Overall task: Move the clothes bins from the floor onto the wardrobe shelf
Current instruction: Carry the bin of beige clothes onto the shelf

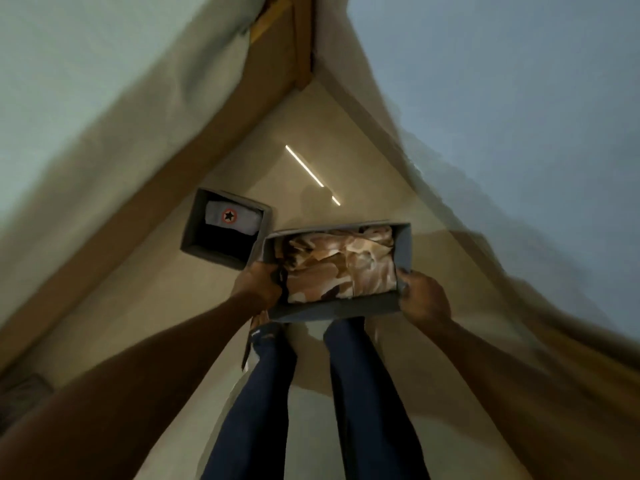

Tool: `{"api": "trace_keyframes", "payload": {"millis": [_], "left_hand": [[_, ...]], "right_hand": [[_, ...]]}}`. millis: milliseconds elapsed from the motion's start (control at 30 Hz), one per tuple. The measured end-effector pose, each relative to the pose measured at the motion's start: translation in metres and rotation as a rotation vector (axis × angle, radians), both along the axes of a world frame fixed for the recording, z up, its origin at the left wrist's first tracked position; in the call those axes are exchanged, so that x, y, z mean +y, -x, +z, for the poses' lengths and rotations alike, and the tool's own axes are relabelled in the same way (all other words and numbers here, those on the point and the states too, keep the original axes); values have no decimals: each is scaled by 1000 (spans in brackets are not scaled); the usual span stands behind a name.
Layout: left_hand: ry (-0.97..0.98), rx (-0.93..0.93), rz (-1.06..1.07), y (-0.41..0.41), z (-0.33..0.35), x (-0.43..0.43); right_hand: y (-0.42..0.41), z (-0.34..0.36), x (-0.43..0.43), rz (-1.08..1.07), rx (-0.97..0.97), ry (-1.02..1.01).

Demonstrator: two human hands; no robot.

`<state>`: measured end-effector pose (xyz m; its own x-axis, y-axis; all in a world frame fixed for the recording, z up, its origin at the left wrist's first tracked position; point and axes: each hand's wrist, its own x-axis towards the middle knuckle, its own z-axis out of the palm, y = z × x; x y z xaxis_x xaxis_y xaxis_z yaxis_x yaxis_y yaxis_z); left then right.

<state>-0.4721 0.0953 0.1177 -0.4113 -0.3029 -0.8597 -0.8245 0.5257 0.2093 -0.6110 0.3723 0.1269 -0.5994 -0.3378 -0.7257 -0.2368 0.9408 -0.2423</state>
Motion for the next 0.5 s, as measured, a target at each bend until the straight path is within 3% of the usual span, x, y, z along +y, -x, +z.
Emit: {"api": "trace_keyframes", "payload": {"millis": [167,333,500], "left_hand": [[-31,34,-209,-6,139,-5],[-45,202,-314,-18,290,-14],[-5,335,-468,-37,399,2]], "right_hand": [[-65,134,15,-208,17,25],[-134,284,23,-511,107,122],[-200,374,53,-712,180,172]]}}
